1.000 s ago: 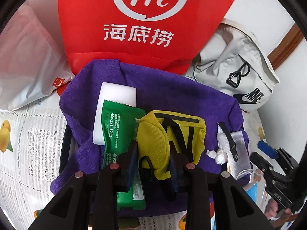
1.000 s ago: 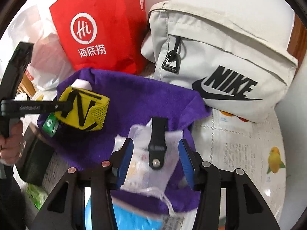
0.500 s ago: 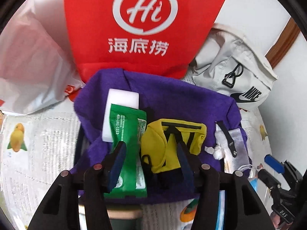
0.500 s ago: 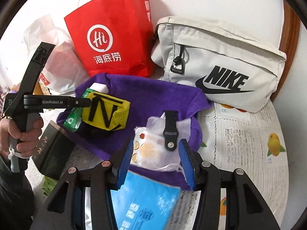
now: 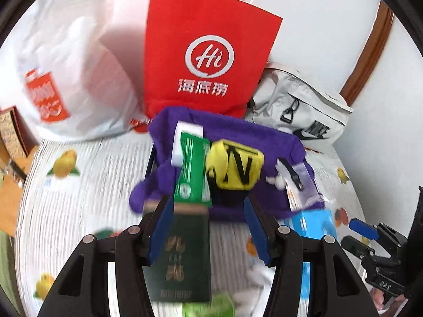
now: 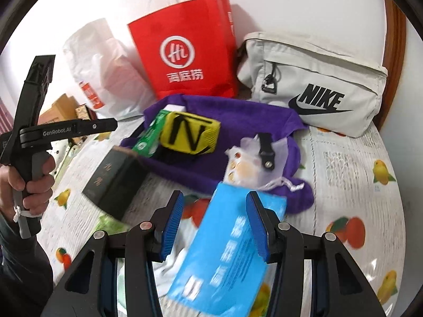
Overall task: Organize soft objects
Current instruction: 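Grasp the green wet-wipe pack with the left gripper while the right gripper approaches the white glove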
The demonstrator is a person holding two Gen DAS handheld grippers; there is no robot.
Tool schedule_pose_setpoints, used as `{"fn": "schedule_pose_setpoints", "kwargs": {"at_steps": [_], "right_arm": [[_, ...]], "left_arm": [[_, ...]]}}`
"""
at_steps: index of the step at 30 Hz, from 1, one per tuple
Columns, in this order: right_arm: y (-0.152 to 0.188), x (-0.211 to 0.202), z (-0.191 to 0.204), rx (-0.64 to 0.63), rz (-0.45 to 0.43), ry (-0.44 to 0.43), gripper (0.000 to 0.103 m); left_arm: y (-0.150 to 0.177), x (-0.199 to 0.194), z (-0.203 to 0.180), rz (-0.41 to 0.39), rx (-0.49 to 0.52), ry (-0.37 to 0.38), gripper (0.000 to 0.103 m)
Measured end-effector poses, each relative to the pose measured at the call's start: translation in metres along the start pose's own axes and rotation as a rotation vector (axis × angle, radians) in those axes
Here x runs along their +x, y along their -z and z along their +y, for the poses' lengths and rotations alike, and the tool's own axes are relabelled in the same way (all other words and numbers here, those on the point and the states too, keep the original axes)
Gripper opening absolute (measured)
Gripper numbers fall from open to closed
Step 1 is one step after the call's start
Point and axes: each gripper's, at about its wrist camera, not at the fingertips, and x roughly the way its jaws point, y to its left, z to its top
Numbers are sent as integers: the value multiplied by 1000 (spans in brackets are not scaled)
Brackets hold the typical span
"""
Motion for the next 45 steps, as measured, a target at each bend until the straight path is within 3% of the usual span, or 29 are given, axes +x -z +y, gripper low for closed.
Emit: {"fn": "schedule_pose_setpoints", "kwargs": {"at_steps": [10, 14, 19, 23, 29, 40, 45], "right_arm": [[44, -25, 35, -32, 12, -50, 53], [62, -25, 43, -31, 33, -64, 53], [82, -25, 48, -30, 62, -60, 53], [98, -26, 47, -28, 84, -43, 53], [114, -21, 39, -4, 115, -36, 53], [131, 4, 41, 18, 162, -56, 53], [133, 10, 43, 16, 175, -57, 53]], "left_arm": [[67, -29, 24, 59, -54, -43, 55], [92, -25, 23, 88, -44, -40, 60], [117, -5, 14, 115, -25, 5, 76], [125, 19, 13, 165, -43, -4, 77], [135, 41, 4, 178, -26, -41, 82], [139, 47, -1, 94, 2, -90, 93], [140, 43, 4, 72, -35, -62, 93]]}}
